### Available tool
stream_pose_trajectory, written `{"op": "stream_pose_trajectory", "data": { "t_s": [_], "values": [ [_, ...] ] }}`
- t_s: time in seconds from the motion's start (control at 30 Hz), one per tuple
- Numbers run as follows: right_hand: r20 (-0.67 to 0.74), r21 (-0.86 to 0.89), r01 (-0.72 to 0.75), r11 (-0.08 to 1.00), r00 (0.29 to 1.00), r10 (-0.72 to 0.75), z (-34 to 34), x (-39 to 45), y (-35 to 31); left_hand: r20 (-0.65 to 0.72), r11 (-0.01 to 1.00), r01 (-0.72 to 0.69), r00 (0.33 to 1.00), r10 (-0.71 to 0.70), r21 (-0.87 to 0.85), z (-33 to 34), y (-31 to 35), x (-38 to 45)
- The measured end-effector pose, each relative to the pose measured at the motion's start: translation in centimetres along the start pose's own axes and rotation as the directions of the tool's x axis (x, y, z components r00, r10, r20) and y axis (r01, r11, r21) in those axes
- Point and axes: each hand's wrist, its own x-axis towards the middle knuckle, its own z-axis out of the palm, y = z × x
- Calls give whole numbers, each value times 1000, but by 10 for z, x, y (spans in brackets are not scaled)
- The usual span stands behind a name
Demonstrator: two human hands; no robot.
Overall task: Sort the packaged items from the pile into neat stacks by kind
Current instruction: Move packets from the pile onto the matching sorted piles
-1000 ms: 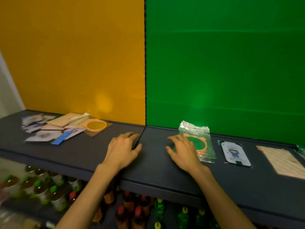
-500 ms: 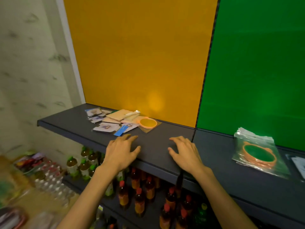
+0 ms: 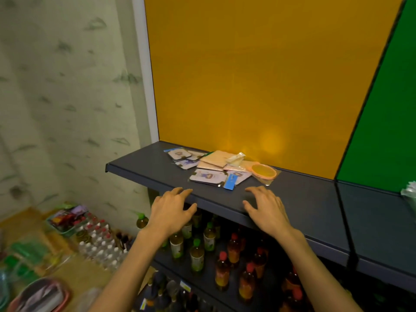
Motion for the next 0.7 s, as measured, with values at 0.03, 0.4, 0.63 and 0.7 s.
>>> {"op": "stream_pose_trajectory", "data": {
  "t_s": [0.03, 0.4, 0.63, 0.7],
  "values": [
    [-2, -6, -6, 1000, 1000, 6, 4, 3, -6, 4, 1000, -4, 1000, 4, 0, 0, -10, 4],
    [-98, 7, -54, 999, 994, 54, 40, 80, -40, -9, 1000, -16, 1000, 16, 25, 14, -89, 85],
    [-141, 59, -107, 992, 983, 115, 64, 138, -44, 62, 997, -35, 998, 31, 70, 14, -118, 162],
    [-164, 49, -124, 991, 978, 131, 69, 155, -42, 64, 997, -28, 998, 24, 68, 17, -127, 189]
  ]
}}
